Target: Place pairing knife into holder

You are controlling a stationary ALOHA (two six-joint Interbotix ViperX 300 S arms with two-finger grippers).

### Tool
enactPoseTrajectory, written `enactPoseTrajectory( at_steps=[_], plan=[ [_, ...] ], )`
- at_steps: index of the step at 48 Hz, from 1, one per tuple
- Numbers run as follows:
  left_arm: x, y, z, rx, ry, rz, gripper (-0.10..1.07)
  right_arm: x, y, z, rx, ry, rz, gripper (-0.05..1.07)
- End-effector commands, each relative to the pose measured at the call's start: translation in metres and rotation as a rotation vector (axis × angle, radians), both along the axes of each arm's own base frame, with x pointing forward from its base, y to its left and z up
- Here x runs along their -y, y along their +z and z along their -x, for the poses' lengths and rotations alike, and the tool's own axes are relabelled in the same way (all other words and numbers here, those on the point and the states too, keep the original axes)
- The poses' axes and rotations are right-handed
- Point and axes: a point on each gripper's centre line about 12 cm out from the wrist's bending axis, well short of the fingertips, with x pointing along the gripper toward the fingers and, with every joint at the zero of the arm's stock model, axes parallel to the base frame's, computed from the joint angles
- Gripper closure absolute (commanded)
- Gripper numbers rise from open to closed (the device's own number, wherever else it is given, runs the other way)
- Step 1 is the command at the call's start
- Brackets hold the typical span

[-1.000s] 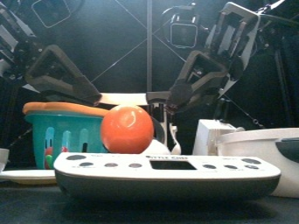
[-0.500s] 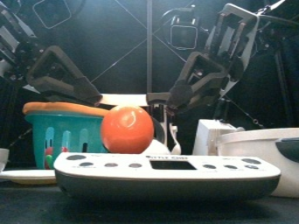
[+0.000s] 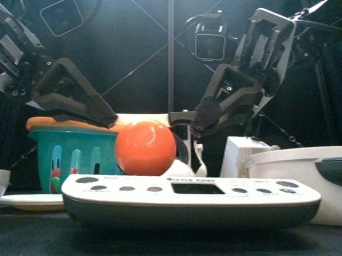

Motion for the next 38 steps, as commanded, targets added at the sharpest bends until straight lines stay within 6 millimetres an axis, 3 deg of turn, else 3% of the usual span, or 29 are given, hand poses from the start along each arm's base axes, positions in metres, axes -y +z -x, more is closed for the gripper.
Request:
enactPoseTrajectory(
  at_steps=[1,16,38],
  plan=[
    [0.0068,0.0115,-0.002,0.039,-0.016,0.013,0.46,0.0005,0.0106,-0.0025,0.029,-0.006,-0.006,0.62],
    [0.0054,0.0168,-0.0001,0.054,-0.018,0.017,0.46,-0.0007,0.0187,-0.0029,0.054,-0.003,-0.004,0.62],
    [0.0082,0.0112,0.001,0.028,-0.015,0.026,0.46,-0.0047,0.009,-0.0018,0.027,0.003,-0.005,0.62]
  ],
)
